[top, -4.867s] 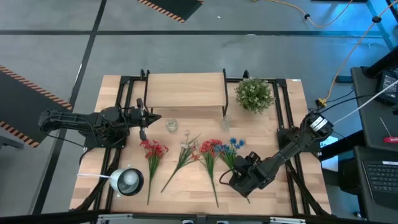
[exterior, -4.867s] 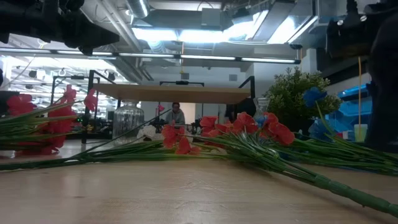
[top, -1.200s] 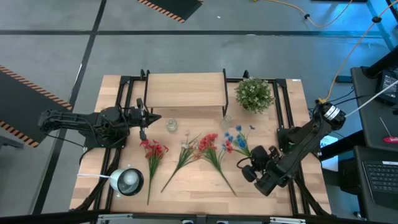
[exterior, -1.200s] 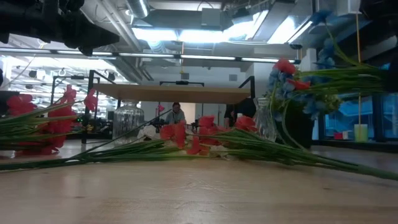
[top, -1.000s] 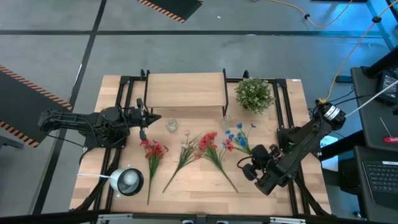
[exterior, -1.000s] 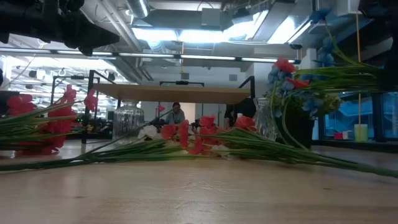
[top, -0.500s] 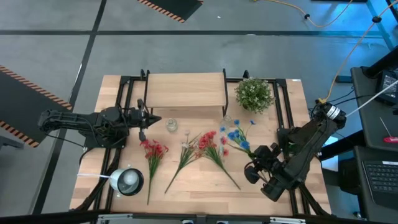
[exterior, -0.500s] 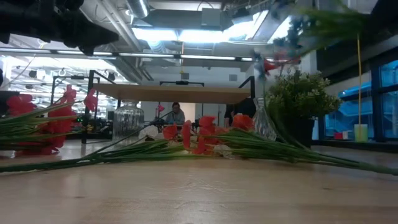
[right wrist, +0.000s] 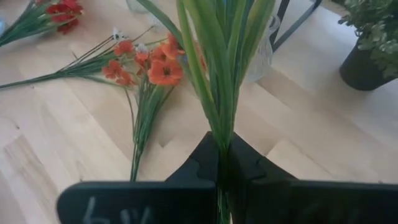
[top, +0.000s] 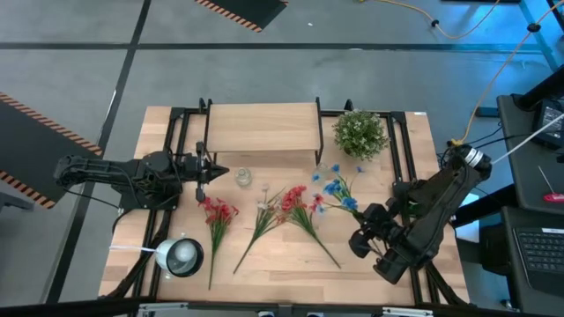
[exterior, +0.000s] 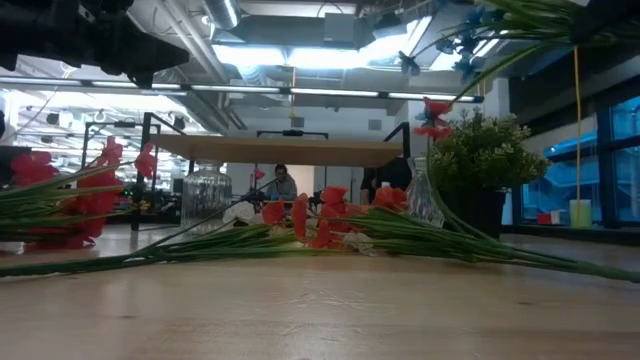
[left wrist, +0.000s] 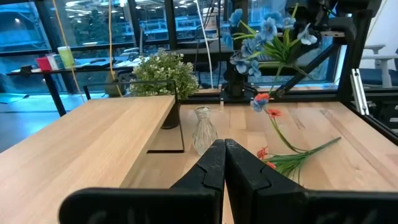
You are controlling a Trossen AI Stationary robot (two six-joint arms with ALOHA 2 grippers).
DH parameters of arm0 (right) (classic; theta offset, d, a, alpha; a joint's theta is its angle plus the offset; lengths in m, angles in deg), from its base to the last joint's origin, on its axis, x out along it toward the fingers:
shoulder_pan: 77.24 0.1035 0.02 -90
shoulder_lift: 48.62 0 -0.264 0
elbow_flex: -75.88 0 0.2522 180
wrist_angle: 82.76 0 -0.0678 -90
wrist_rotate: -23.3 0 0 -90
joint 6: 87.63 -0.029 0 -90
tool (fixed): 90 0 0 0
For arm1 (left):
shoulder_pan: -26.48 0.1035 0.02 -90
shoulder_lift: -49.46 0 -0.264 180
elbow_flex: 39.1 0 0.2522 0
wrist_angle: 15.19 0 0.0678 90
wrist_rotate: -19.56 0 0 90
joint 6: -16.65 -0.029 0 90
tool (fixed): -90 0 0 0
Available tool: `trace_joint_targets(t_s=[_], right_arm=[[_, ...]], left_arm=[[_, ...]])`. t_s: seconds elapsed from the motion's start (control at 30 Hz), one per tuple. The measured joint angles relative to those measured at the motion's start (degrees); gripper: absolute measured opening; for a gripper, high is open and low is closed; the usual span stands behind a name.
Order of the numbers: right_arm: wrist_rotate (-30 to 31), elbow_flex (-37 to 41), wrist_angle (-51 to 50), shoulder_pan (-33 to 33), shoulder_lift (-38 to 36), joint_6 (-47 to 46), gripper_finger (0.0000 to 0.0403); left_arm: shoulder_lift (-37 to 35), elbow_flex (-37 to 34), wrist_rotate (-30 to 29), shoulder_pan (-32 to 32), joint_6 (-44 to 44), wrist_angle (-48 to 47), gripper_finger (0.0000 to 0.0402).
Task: Pick and place flowers into a vace then onto a shelf
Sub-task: Put the blue flowers into the right transparent vase
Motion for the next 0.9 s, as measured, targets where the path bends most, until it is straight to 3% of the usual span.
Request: trace_joint_targets(t_s=[0.47, 0.9], right_arm=[[7.30, -5.14, -2.70, 2.87, -0.72, 3.06, 0.0006], [14.08, -5.27, -2.70, 2.97, -0.72, 6.47, 0.0006]], left_arm=[[-0.02, 0.00, 0.00, 0.00, 0.11, 0.00, 0.0004], [-0.01, 0.00, 0.00, 0.00, 0.09, -0.02, 0.0004]])
